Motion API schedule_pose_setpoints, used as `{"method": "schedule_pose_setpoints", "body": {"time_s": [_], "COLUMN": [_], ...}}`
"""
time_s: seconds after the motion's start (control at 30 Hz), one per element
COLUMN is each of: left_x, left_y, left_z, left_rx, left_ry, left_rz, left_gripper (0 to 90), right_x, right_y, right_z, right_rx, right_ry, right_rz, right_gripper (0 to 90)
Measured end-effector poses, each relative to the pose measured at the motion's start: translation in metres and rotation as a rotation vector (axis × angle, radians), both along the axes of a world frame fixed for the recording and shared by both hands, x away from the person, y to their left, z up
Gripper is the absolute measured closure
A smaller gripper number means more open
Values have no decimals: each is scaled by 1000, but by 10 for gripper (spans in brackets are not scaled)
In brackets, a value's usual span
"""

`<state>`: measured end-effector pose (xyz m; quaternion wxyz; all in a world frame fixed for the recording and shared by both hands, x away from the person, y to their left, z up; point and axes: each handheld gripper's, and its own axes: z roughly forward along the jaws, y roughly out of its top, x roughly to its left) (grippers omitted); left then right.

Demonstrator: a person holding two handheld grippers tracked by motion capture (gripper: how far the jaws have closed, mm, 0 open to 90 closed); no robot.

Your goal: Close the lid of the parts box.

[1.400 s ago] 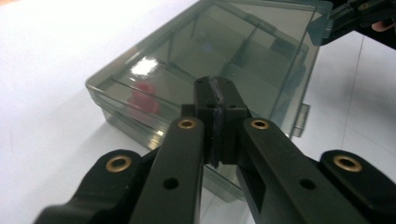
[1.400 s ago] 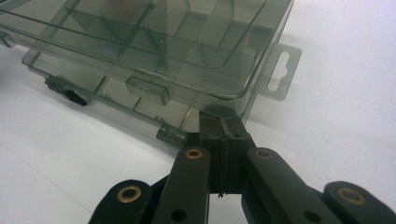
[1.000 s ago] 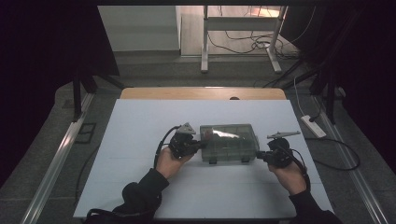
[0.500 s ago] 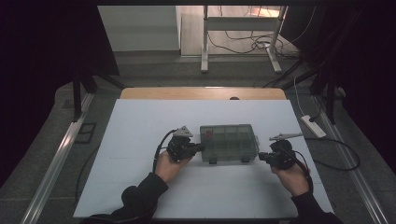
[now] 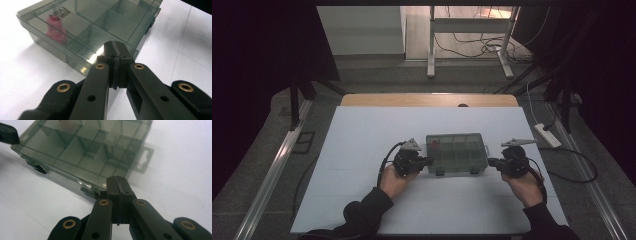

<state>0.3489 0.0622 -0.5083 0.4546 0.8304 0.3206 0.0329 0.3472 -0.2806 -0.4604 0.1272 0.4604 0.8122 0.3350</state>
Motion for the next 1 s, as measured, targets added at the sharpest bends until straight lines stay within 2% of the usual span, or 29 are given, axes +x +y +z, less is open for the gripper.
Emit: {"method": "schedule_pose_setpoints", "body": {"time_s": [0.13,0.33,0.47,0.5,0.57,0.67,1.0], "left_x": [-2,-15,-22,-23,-22,-19,-15], "left_y": [-1,-1,-4,-7,-8,-8,-6], "left_z": [0,1,-7,-12,-15,-17,-20], "left_rx": [2,-3,12,37,50,34,44], "left_ry": [-1,12,39,44,47,55,51], "left_rz": [-1,-19,-34,-39,-32,-20,0], "left_gripper": [887,887,887,887,887,888,888], "right_x": [6,11,10,10,10,10,8], "right_y": [7,7,7,7,7,7,9], "right_z": [-3,-9,-9,-9,-9,-9,-10], "right_rx": [-9,-11,-12,-12,-13,-12,-9], "right_ry": [-6,12,9,3,2,0,4], "right_rz": [12,9,11,14,14,13,18], "right_gripper": [893,893,894,894,894,894,893]}}
